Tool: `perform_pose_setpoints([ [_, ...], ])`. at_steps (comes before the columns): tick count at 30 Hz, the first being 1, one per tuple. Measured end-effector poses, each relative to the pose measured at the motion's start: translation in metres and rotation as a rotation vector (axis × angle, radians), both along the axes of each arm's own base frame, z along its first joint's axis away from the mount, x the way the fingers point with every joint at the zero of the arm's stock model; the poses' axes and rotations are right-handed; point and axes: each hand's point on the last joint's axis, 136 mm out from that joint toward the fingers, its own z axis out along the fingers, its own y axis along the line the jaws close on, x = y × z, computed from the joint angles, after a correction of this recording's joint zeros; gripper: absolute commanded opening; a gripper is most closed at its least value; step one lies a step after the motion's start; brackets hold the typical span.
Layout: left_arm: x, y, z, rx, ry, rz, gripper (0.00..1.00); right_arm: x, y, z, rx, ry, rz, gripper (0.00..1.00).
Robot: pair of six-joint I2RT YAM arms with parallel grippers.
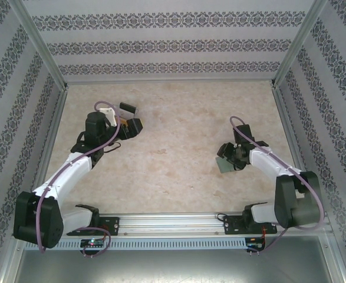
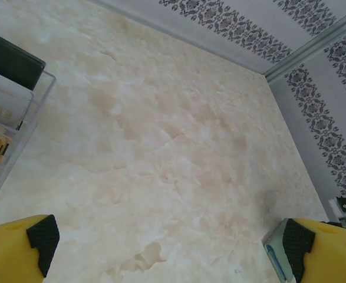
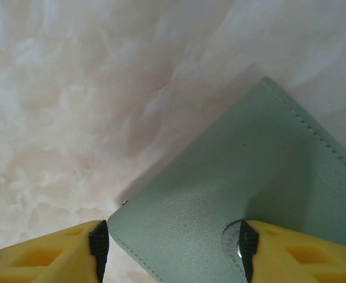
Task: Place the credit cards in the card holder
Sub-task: Move the card holder to the center of the table.
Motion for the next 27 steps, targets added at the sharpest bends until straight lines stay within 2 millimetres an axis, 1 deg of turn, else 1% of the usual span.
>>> perform_pose_setpoints([
  [2,0.0,-0.001,-0.002,0.011,0.004,0.012,0.99,0.003,0.004,-0.002,-0.017,0.016,0.016,0.59],
  [6,0.002,0.005,-0.002,0.023,0.005,0.051,0.99,0.01,0.013,-0.006,-0.042,0.045,0.077,0.59],
  [9,0.003,0.006,-0.002,0.024,0.007,0.069,0.99,0.016,0.036,-0.01,-0.052,0.066,0.206,0.58],
  [12,0.004,0.01,-0.004,0.032,0.014,0.089,0.99,0.015,0.086,-0.009,-0.039,0.059,0.442,0.55],
  [14,0.003,0.012,-0.007,0.04,0.025,0.1,0.99,0.003,0.131,-0.009,-0.01,0.047,0.645,0.54],
  [16,0.003,0.013,-0.01,0.043,0.036,0.106,0.99,-0.011,0.163,-0.008,0.001,0.033,0.801,0.52],
  [17,0.003,0.013,-0.011,0.044,0.041,0.107,0.99,-0.02,0.177,-0.007,0.007,0.026,0.876,0.52],
  [19,0.003,0.013,-0.016,0.045,0.057,0.107,0.99,-0.037,0.194,-0.004,0.016,0.02,0.978,0.51],
  [20,0.003,0.012,-0.019,0.046,0.068,0.104,0.99,-0.042,0.196,-0.001,0.015,0.014,1.004,0.48],
  [22,0.003,0.009,-0.026,0.045,0.088,0.096,1.0,-0.04,0.192,0.013,0.007,-0.032,0.983,0.45],
  [24,0.002,0.002,-0.033,0.038,0.114,0.074,0.97,-0.029,0.18,0.035,0.03,-0.104,0.889,0.35],
  [26,-0.001,-0.009,-0.042,0.031,0.149,0.036,0.93,-0.012,0.161,0.056,0.068,-0.175,0.749,0.35],
  [27,-0.002,-0.016,-0.046,0.028,0.163,0.017,0.92,-0.006,0.153,0.06,0.079,-0.189,0.694,0.35],
])
